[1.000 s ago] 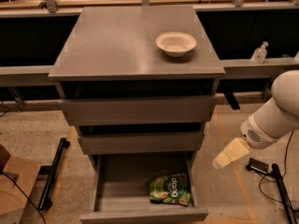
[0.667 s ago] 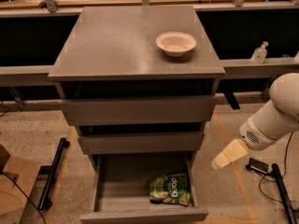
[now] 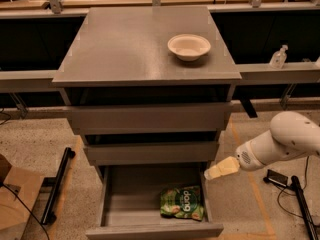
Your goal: Pick green rice chip bag from bottom drawer and place on counter
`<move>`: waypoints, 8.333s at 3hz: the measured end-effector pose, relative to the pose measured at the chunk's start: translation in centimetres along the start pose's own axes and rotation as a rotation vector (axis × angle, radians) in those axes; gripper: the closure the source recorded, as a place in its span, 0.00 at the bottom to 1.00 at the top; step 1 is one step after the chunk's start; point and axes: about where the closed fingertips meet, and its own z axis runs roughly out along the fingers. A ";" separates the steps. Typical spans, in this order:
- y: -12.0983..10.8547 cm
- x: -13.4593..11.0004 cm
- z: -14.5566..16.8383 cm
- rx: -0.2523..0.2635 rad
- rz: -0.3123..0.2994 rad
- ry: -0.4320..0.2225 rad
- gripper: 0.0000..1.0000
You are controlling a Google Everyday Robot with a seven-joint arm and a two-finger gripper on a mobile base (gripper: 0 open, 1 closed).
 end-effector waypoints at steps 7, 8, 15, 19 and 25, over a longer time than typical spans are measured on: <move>0.4 0.1 34.5 -0.413 0.382 0.115 0.00; 0.9 0.6 35.5 -0.364 0.386 0.129 0.00; -8.4 0.5 51.5 0.294 0.380 0.070 0.00; -8.1 0.2 50.6 0.281 0.402 0.066 0.88; -7.3 0.1 50.2 0.209 0.424 0.060 0.00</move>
Offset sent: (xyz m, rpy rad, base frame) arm 0.0208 0.0203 -0.0649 0.0666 0.0484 -0.0763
